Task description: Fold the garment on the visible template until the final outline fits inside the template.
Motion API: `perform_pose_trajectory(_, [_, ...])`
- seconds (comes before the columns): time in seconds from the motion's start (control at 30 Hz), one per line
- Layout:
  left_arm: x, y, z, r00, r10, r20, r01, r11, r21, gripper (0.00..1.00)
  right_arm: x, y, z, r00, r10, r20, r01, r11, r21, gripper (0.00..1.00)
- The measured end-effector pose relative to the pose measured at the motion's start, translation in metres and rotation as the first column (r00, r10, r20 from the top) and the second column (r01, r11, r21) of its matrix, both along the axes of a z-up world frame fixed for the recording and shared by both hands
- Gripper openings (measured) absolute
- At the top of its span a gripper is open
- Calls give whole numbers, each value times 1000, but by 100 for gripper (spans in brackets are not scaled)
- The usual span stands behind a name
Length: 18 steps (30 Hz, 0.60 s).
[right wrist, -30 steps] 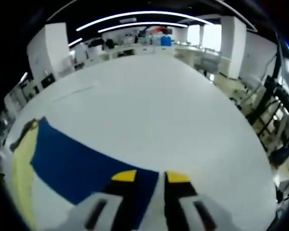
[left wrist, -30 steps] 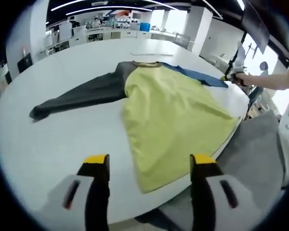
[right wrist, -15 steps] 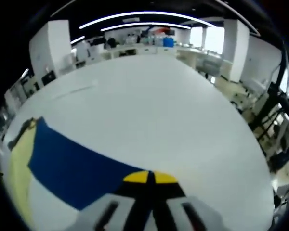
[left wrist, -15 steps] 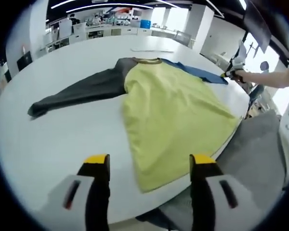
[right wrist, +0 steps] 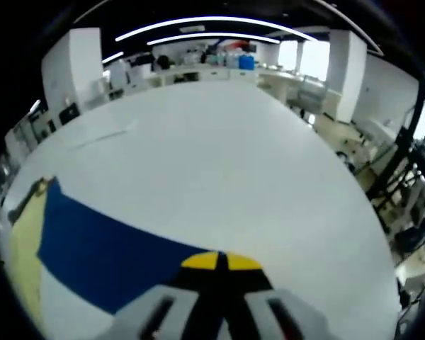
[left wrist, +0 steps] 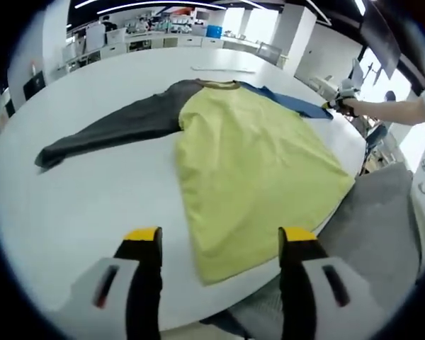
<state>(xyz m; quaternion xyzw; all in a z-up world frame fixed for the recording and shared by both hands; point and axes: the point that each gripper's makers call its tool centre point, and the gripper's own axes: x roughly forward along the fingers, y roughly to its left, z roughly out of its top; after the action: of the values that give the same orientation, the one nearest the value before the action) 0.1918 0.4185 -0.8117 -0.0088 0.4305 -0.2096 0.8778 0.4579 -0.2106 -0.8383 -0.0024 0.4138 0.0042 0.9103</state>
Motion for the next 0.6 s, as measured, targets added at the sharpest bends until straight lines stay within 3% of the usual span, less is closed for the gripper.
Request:
perform_pose_trajectory(0.27, [1,-1,-3,1000,-4,-5,4,1000,-2,63,-11,12,3,1000,-19,5,19,1000,-2,0])
perform_pose_trajectory(0.53, [4,0,-2,1000,-1,1,1,1000,-4,63,-10,8,4,1000,-22,-6,22,1000,-5,0])
perform_pose_trajectory(0.6, [7,1,-1,1000,-2,6,2,1000,-4,63,-8,6,3,1000,-16,-4,16,1000,1,9])
